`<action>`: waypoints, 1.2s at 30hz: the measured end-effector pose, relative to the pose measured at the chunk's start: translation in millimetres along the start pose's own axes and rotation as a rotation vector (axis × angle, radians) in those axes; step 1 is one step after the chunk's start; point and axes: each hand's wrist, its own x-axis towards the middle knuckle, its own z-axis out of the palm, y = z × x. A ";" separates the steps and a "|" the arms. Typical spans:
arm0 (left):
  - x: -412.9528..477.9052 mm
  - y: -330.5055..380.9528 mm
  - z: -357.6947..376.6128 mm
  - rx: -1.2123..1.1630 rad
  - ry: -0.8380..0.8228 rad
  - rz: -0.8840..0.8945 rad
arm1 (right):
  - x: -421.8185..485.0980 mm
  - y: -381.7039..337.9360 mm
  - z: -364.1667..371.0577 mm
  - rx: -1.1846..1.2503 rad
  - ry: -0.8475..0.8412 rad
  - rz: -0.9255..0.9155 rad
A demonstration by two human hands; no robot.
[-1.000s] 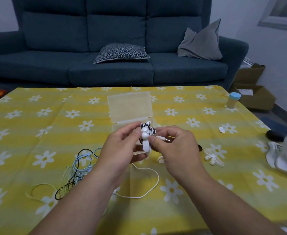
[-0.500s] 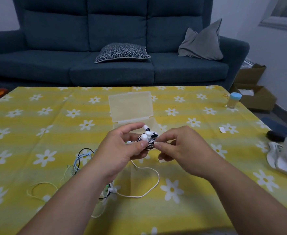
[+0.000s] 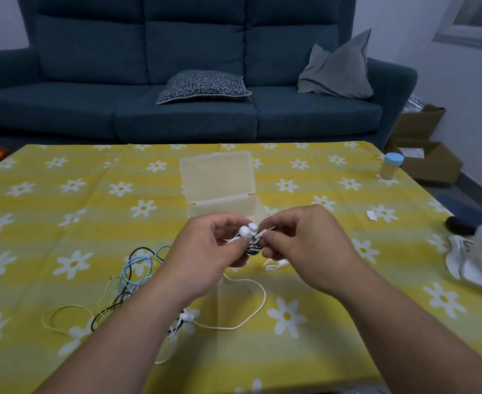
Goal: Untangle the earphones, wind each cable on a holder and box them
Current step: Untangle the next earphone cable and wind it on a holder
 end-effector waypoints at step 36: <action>-12.3 8.4 10.4 -0.236 -0.045 -0.015 | 1.6 6.5 13.4 0.182 0.029 -0.024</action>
